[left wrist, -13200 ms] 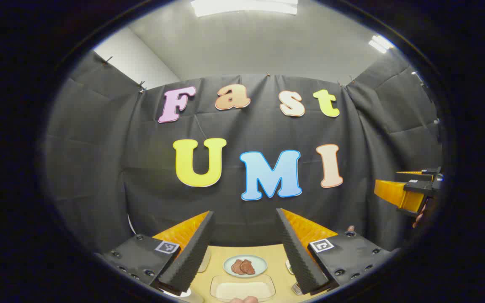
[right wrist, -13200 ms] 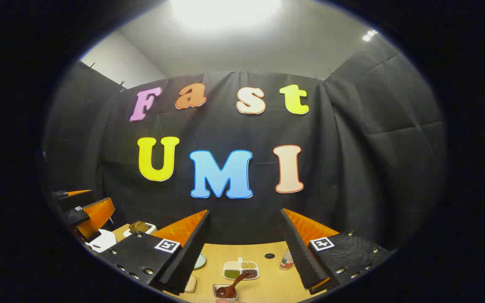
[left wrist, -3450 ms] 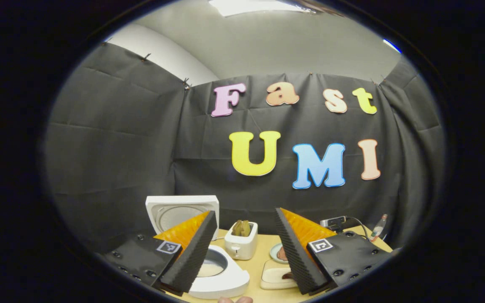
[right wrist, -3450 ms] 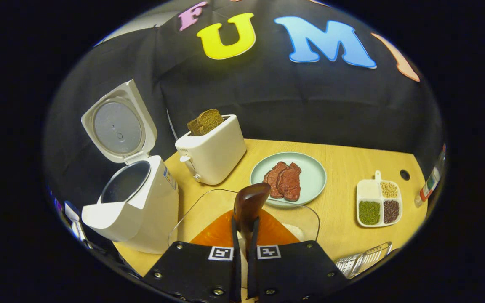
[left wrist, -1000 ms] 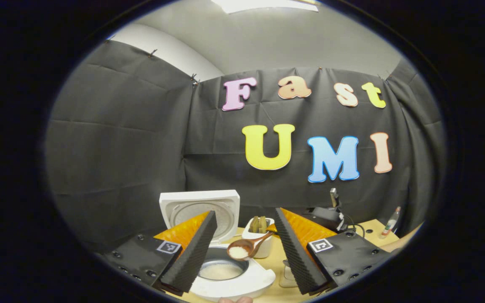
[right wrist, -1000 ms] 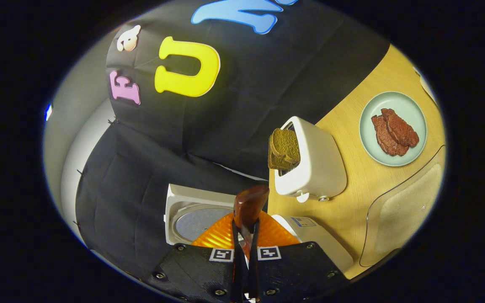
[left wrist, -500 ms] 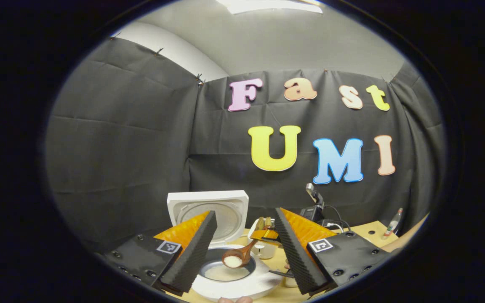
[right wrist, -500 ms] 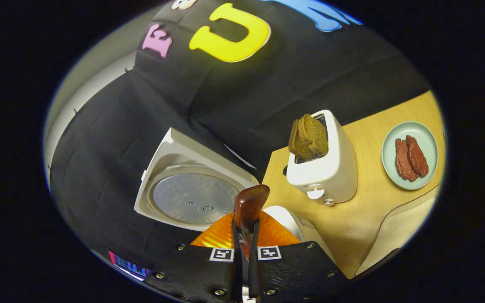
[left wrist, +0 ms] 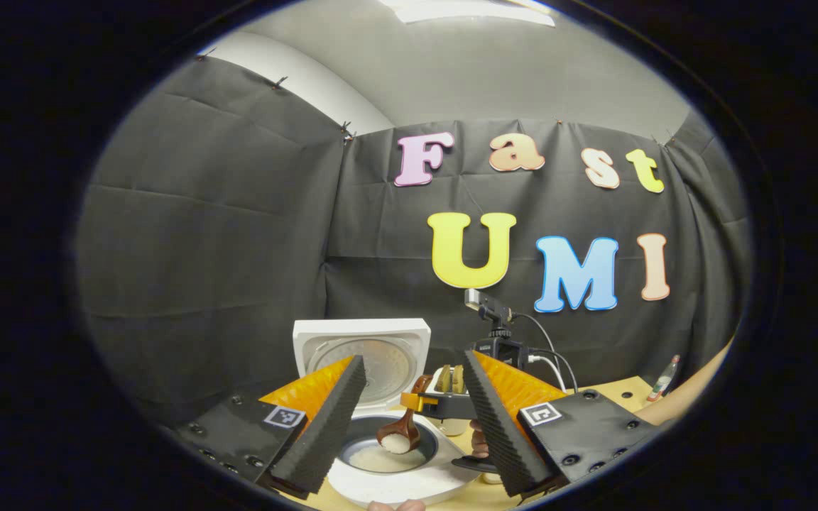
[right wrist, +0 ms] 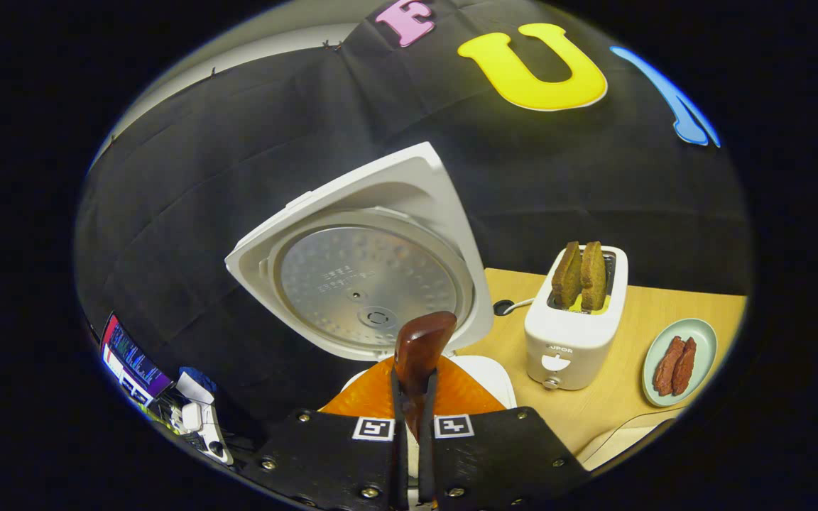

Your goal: Close the left gripper, press the button to open the rice cooker; take a wooden spoon from the chopstick holder with the right hand, scoop a spoonful of rice and pour it into the rice cooker, then put the wooden spoon back into the chopstick holder.

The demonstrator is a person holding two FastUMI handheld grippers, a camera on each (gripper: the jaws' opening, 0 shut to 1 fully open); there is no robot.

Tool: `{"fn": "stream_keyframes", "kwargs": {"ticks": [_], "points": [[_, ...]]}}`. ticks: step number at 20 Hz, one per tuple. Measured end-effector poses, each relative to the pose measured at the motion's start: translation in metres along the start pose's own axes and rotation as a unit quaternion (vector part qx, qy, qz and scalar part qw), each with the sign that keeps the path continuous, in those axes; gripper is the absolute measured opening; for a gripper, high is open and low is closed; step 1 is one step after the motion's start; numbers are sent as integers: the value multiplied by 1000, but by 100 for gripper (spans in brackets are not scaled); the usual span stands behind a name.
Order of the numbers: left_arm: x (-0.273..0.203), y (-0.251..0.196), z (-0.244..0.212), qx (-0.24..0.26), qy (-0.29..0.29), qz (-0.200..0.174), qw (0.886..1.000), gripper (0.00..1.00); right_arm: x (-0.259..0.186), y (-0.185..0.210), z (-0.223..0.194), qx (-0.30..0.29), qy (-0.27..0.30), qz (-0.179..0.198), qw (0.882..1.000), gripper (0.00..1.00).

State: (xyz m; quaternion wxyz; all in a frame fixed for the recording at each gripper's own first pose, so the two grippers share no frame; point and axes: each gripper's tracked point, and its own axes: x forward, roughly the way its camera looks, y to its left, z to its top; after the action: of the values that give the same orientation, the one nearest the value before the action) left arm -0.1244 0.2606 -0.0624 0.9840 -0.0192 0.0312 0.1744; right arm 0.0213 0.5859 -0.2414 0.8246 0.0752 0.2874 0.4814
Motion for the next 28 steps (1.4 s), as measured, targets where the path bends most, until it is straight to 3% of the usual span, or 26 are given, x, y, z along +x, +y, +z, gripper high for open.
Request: {"fn": "stream_keyframes", "kwargs": {"ticks": [6, 10, 12, 14, 17, 19, 21, 23, 28], "points": [[-3, 5, 1, -4, -7, 12, 1000, 91, -1, 23, 1, -147, 3, 6, 989, 6], [-6, 6, 4, 5, -14, 21, 1000, 91, -6, 42, 2, -249, -5, 25, 968, 6], [-10, 2, 8, 16, -23, 22, 999, 94, -7, 46, 0, -277, -3, 35, 960, 6], [-14, 0, 10, 24, -29, 21, 999, 91, -10, 50, 0, -310, -8, 37, 950, 6], [-19, -2, 9, 28, -31, 18, 999, 91, -19, 54, 8, -377, -23, 36, 925, 6], [-25, -4, 12, 31, -35, 18, 999, 91, -20, 57, 6, -390, -25, 41, 920, 6], [-28, -6, 14, 33, -38, 17, 999, 90, -20, 57, 7, -384, -25, 42, 922, 6], [-26, -6, 14, 36, -38, 18, 998, 91, -23, 57, 10, -356, -28, 46, 933, 6], [-30, -10, 13, 35, -37, 18, 999, 91, -35, 45, 29, -186, -43, 61, 980, 6]]}}
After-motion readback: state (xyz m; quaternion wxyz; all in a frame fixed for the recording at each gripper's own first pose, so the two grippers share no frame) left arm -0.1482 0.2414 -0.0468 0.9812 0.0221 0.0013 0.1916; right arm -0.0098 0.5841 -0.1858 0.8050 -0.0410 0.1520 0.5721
